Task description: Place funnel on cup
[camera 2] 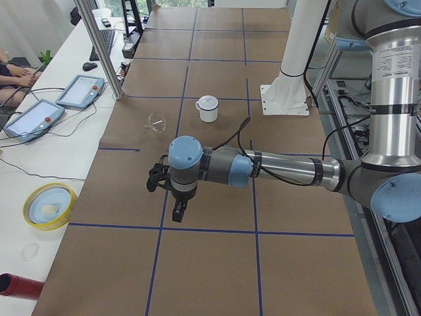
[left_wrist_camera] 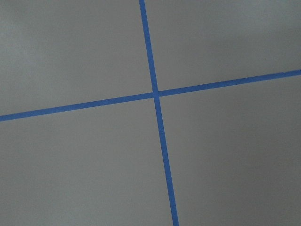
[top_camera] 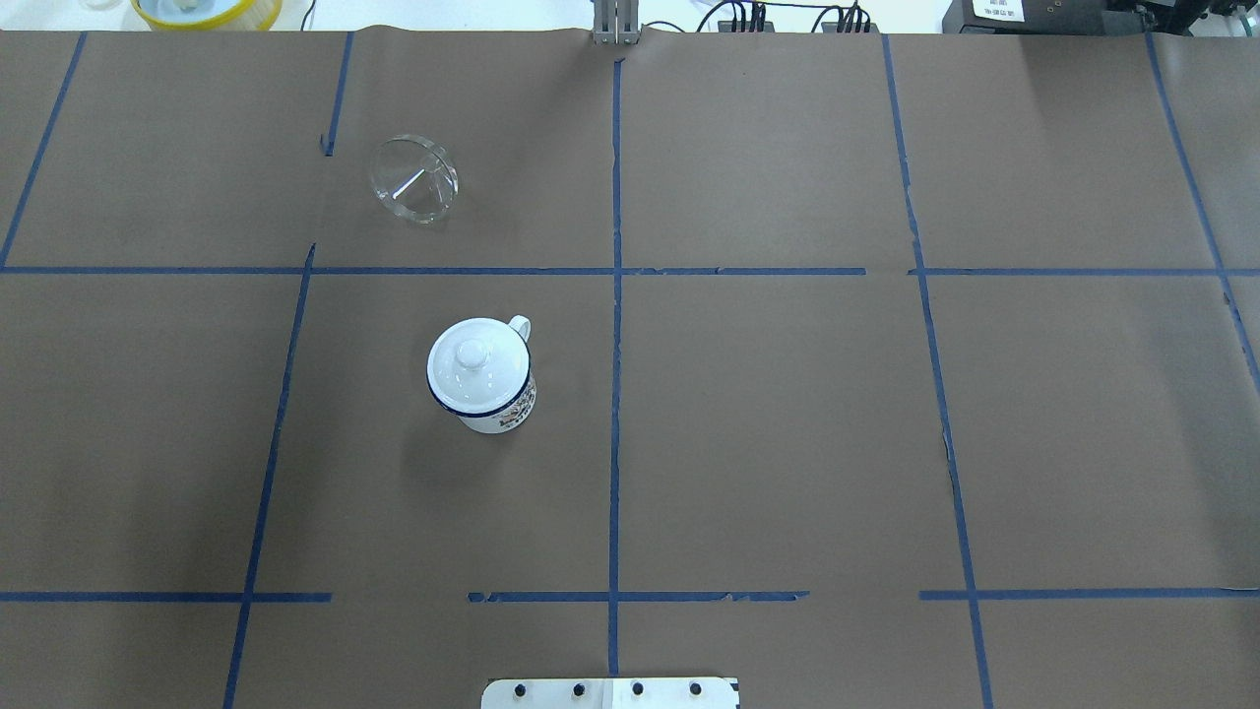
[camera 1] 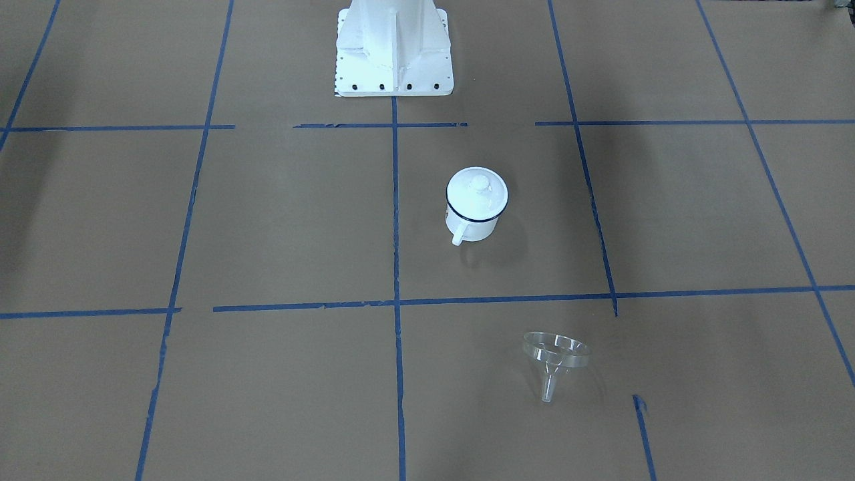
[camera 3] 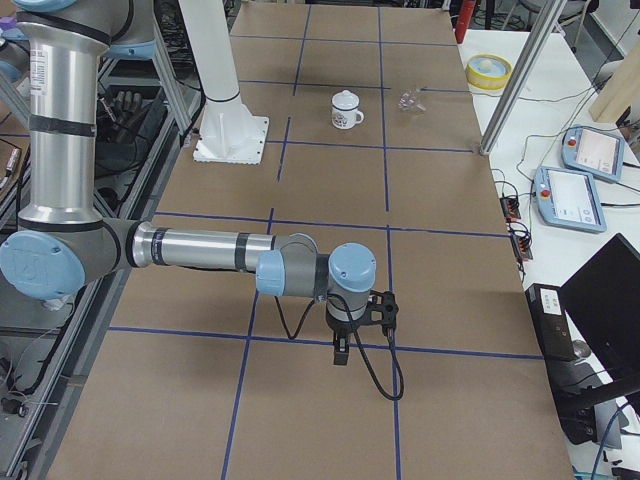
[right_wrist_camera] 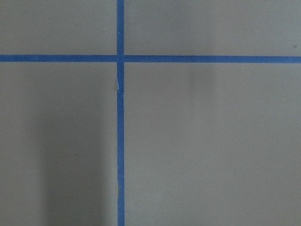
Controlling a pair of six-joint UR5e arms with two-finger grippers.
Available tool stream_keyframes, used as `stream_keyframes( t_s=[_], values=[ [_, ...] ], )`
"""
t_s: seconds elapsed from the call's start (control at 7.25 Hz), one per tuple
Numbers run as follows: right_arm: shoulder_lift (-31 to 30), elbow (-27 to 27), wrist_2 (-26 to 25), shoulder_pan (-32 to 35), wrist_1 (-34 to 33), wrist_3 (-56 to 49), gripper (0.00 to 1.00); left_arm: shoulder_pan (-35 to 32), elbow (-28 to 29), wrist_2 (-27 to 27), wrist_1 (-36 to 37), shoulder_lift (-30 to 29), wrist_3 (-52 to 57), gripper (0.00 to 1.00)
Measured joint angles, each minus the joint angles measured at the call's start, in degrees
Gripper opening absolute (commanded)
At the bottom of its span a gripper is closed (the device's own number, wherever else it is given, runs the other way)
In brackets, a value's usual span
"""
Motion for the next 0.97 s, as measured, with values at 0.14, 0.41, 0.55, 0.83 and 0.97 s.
stream_keyframes(
  t_s=[0.14, 0.41, 0.55, 0.83, 0.97],
  values=[
    [0.0, 0.0, 0.0, 0.0, 0.0, 0.0, 1.00, 0.3, -0.6, 0.5, 0.2, -2.1, -2.7, 1.00],
    [0.0, 0.0, 0.0, 0.0, 0.0, 0.0, 1.00, 3.3, -4.4, 1.7, 5.7, -8.2, -11.6, 1.00],
    [0.0, 0.0, 0.0, 0.0, 0.0, 0.0, 1.00, 6.2, -7.4, 3.1, 11.1, -12.5, -16.3, 1.00],
    [0.0, 0.0, 0.0, 0.0, 0.0, 0.0, 1.00, 14.6, -12.1, 5.3, 17.2, -20.4, -27.9, 1.00],
    [0.0, 0.0, 0.0, 0.0, 0.0, 0.0, 1.00, 19.4, -13.1, 5.9, 18.2, -23.9, -35.0, 1.00]
  ],
)
